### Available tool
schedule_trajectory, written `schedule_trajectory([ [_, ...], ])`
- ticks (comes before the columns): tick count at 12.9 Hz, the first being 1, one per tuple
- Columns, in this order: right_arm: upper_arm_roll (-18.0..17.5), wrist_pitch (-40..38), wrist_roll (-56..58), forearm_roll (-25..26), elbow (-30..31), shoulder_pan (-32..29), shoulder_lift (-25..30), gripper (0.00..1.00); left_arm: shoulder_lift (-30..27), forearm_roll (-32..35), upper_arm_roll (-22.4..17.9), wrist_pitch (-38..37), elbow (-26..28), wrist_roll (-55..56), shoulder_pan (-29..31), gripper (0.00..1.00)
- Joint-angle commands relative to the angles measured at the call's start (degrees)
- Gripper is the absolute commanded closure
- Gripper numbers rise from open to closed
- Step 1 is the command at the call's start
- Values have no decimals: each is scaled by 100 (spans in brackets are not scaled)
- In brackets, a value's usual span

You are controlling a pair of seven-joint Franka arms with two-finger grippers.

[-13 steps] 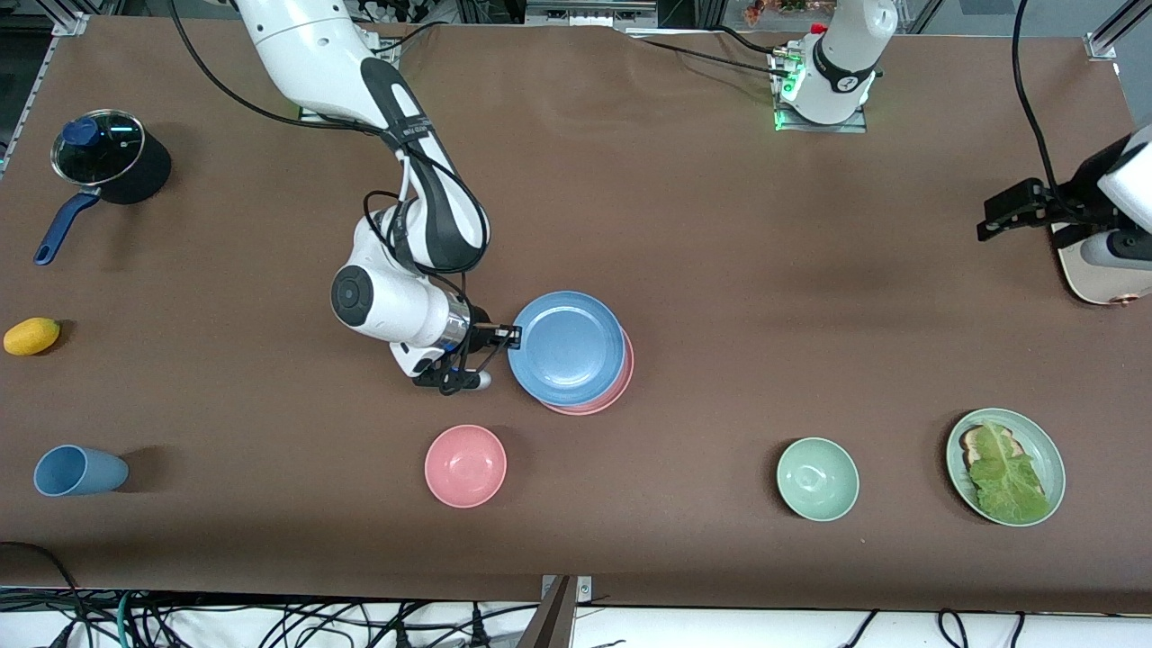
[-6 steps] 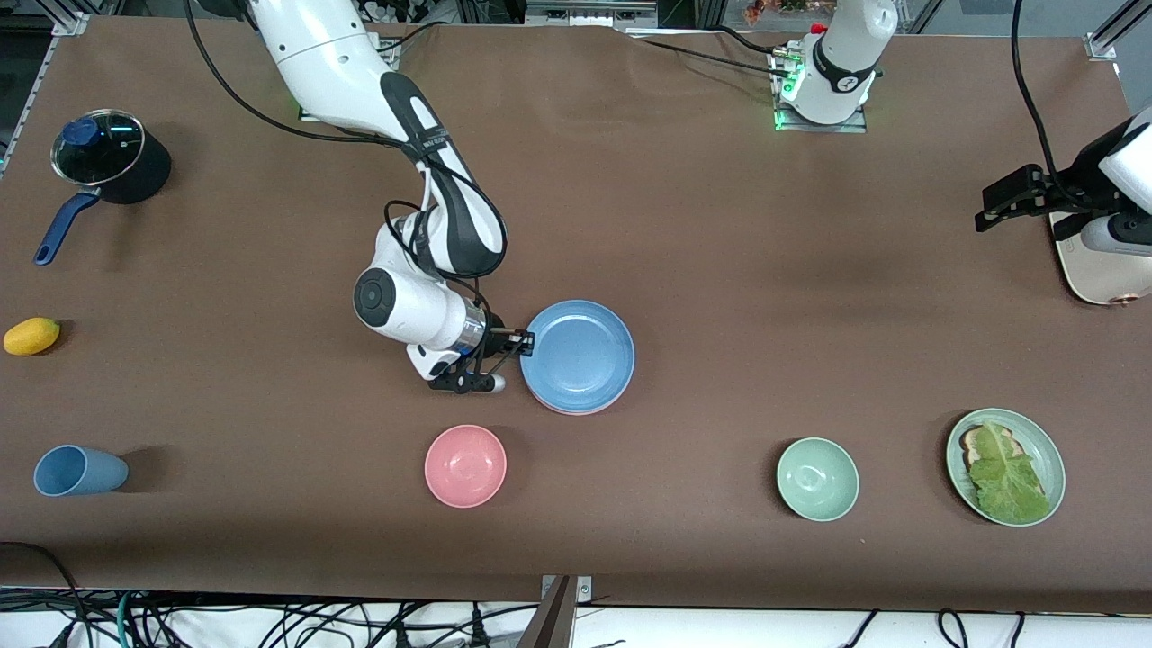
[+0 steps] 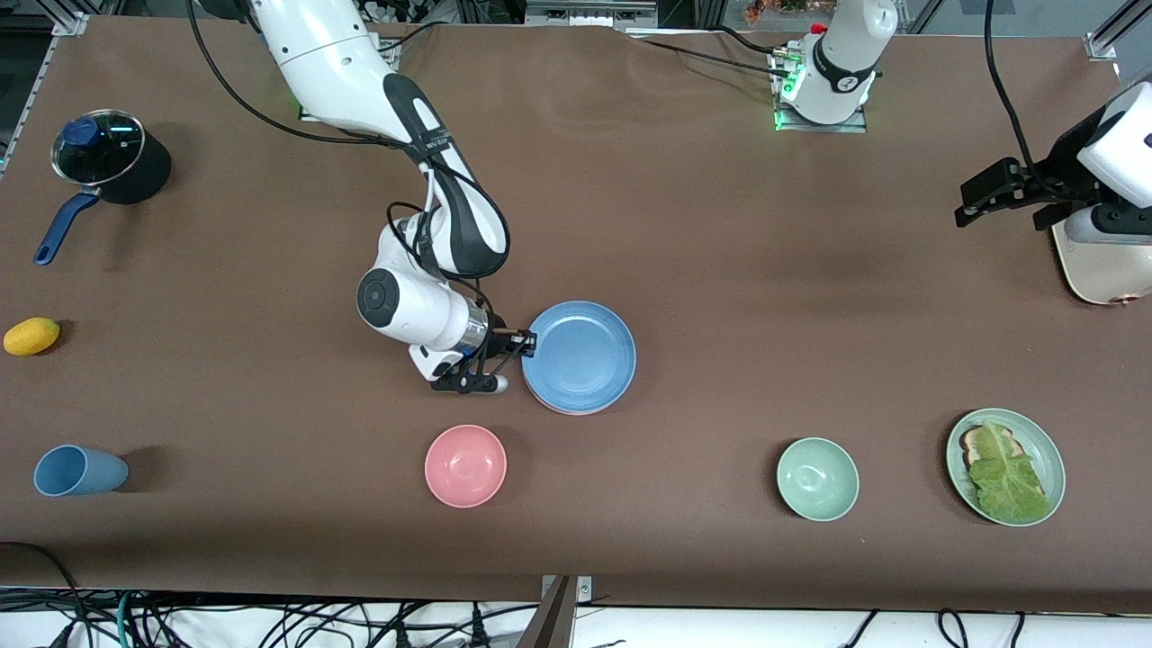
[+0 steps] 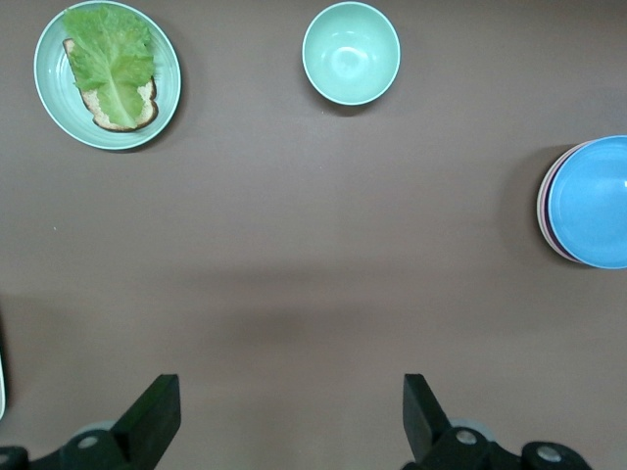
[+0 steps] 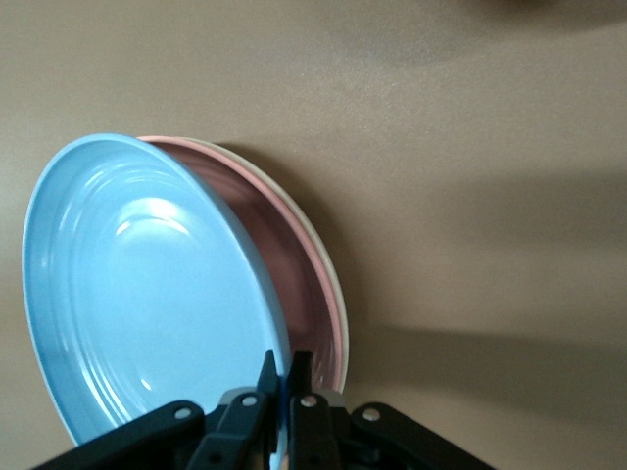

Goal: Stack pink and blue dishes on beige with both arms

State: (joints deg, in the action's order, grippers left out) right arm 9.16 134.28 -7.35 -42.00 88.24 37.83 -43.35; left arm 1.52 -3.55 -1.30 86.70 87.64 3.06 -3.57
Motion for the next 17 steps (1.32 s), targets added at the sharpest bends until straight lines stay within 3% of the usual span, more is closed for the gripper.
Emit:
schedule_trajectory([
  [1,25,-42,5,78,-79,5,-41,100,-46,-58,7,-48,-36,-321,76,0],
  [2,25,-60,5,78,-79,5,-41,100,-46,-58,7,-48,-36,-419,85,0],
  [3,25,-69,-4,78,-79,5,-41,80,-46,-58,7,-48,-36,-420,85,0],
  [4,42,-130,-12,78,-62,14,-41,1,-55,-58,7,-48,-28,-420,85,0],
  [6,156,-261,-12,366,-35,23,46,0,-64,-58,7,-83,-28,-429,85,0],
  [9,376,-980,-12,1631,-79,14,458,0,-64,-58,16,-92,-28,-447,85,0],
  [13,1287,-2157,5,1949,-79,14,1073,0,-169,-67,16,-92,52,-534,76,0],
  [15,1711,-2712,49,2632,-158,14,1503,0,-143,-67,16,-92,34,-552,67,0],
  [17,1817,-3396,32,3414,-263,14,1916,0,-143,-67,16,-92,34,-552,67,0],
])
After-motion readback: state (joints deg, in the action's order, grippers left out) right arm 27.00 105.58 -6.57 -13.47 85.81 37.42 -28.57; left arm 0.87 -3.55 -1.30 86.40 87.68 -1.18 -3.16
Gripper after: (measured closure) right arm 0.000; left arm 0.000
